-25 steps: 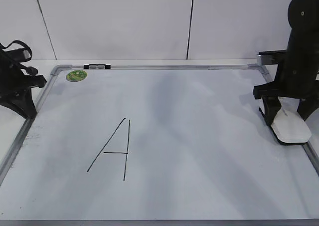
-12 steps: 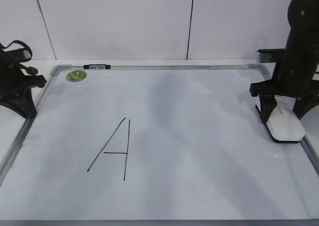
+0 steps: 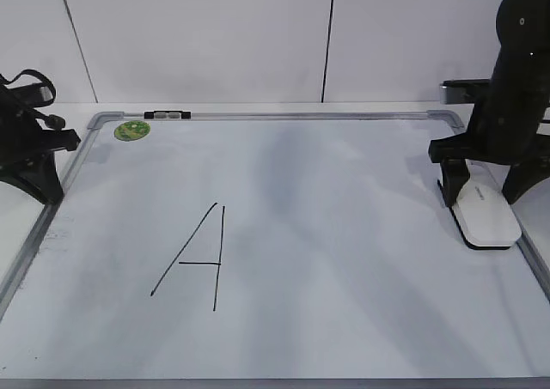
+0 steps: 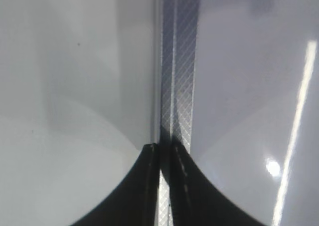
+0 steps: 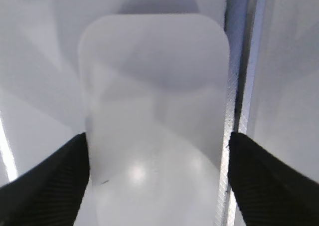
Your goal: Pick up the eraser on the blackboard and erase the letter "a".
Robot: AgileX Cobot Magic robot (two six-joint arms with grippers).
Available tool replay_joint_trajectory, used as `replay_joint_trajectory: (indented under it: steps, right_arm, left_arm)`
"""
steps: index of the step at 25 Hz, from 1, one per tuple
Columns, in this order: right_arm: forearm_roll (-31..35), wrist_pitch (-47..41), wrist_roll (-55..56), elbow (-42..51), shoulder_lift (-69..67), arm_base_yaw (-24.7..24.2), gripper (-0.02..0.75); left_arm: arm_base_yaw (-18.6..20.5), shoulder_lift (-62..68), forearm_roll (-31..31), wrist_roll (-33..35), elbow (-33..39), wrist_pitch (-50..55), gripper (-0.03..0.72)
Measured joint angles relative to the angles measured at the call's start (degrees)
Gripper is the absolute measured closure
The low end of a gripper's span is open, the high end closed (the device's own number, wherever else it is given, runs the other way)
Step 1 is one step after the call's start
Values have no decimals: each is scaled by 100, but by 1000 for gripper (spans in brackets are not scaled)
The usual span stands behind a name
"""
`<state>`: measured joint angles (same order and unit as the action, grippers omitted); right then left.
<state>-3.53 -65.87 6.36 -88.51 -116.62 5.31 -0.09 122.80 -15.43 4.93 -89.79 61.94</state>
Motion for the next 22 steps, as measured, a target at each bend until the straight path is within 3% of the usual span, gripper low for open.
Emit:
replay_joint_trajectory:
  steps: [8, 15, 22]
  right_arm:
    - [-48, -108, -12, -74, 0, 0, 71]
    - [-48, -313, -22, -263, 0, 0, 71]
    - [-48, -379, -22, -747, 0, 0, 71]
  left_arm:
    - [0, 0, -10, 0, 0, 11, 623]
    - [-23, 14, -106, 0, 11, 218, 400]
    - [-23, -644, 4, 0, -129, 408, 363]
